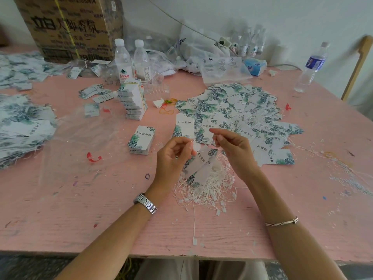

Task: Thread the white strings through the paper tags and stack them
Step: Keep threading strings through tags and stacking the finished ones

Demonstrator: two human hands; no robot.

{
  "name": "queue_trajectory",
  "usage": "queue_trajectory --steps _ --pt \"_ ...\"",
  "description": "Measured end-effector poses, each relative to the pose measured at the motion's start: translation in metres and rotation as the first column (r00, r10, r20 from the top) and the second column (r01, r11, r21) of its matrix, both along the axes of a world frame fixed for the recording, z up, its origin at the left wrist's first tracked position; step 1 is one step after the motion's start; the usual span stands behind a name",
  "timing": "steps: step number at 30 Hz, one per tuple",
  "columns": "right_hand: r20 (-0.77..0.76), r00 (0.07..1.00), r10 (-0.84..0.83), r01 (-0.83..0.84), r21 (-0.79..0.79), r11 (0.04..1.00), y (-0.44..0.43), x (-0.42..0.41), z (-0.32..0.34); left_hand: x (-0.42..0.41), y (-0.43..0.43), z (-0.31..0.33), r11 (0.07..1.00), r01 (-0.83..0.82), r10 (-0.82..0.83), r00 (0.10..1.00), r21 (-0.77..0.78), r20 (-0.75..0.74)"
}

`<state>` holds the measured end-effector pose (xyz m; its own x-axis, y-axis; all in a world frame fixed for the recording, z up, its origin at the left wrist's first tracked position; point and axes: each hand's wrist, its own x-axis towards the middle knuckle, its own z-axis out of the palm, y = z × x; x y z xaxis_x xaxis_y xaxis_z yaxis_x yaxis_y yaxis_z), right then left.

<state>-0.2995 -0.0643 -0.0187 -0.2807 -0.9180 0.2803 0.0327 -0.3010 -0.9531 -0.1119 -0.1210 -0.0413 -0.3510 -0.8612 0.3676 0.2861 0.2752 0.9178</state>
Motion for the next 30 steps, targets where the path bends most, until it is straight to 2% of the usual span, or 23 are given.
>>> queue_trajectory --steps 3,8,11,18,23,30 --pt "-0.026 0.999 0.034 -0.035 -0.029 0.999 0.0 0.005 0.002 0.0 0.004 0.002 0.999 0.035 -0.036 0.998 0.019 0.056" --pt "0.003 0.997 0.076 -0.076 -0.044 0.996 0.001 0.009 0.006 0.002 0.004 0.002 0.995 -0.009 0.017 0.997 -0.098 0.074" --pt "-0.006 0.998 0.064 -0.064 -0.038 0.997 0.001 0.011 0.005 0.002 0.002 0.001 0.997 -0.013 0.016 0.999 -0.081 0.031" --pt "-0.094 0.992 0.084 -0.087 -0.022 0.996 0.002 0.015 0.006 -0.002 0.002 -0.001 0.999 0.0 0.003 0.998 -0.037 0.069" --pt "-0.121 0.988 0.097 -0.099 -0.012 0.995 0.002 0.018 0.004 0.0 0.002 0.0 0.997 -0.044 0.048 0.997 -0.061 0.066" --pt "-0.136 0.988 0.078 -0.081 -0.012 0.997 0.002 0.021 0.003 0.0 0.001 -0.003 0.984 -0.104 0.124 0.983 -0.142 0.139"
